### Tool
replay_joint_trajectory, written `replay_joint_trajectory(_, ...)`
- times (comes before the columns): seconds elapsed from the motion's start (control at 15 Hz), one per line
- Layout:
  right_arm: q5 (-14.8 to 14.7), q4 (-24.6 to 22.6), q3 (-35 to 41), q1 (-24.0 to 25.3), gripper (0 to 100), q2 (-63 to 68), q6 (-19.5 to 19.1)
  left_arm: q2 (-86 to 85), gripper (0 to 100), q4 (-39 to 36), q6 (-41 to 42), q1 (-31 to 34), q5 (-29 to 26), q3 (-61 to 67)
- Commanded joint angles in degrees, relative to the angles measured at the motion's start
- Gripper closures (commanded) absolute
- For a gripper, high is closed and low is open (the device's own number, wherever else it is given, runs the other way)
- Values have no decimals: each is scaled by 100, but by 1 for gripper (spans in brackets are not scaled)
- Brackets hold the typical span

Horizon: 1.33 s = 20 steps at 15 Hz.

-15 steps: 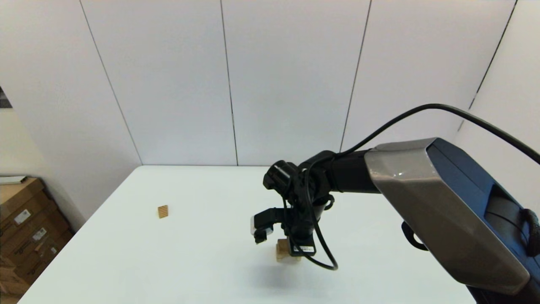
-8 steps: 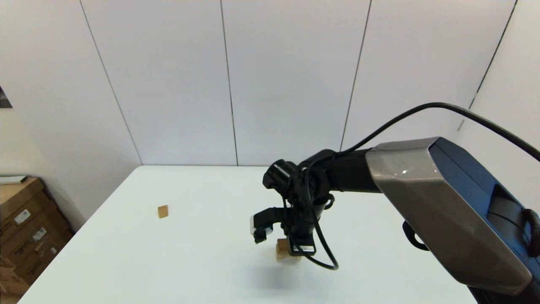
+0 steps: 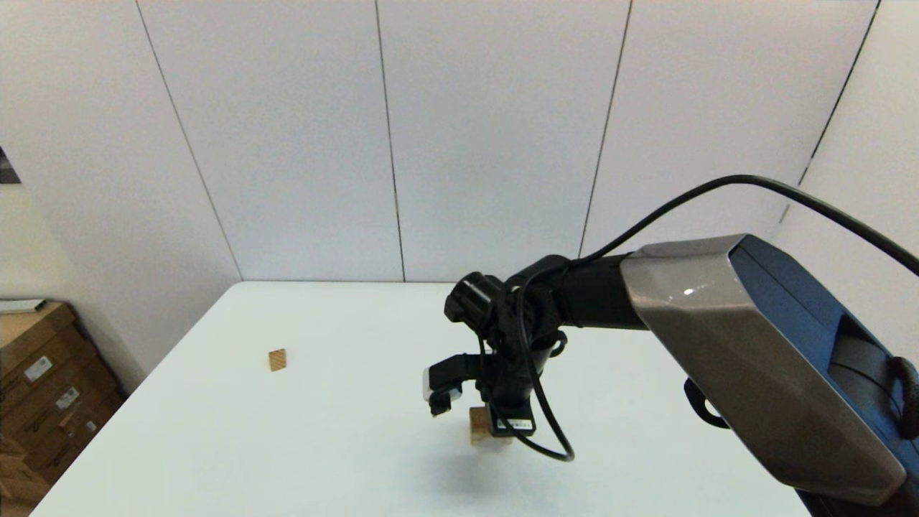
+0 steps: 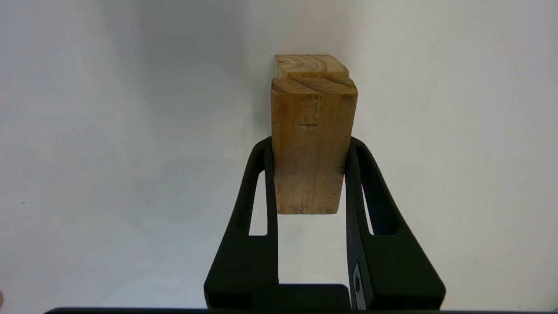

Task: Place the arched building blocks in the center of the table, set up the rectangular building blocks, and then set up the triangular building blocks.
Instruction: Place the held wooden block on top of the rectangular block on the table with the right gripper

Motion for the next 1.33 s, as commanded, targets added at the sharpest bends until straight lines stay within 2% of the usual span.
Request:
replay_joint_trajectory(0.07,2,26,1,29,100,16,-31,7,0,0,4,0,1,0)
replay_joint_trajectory(1.33,-7,26,-105,-32,100,130,-101,7,0,0,4,0,1,0)
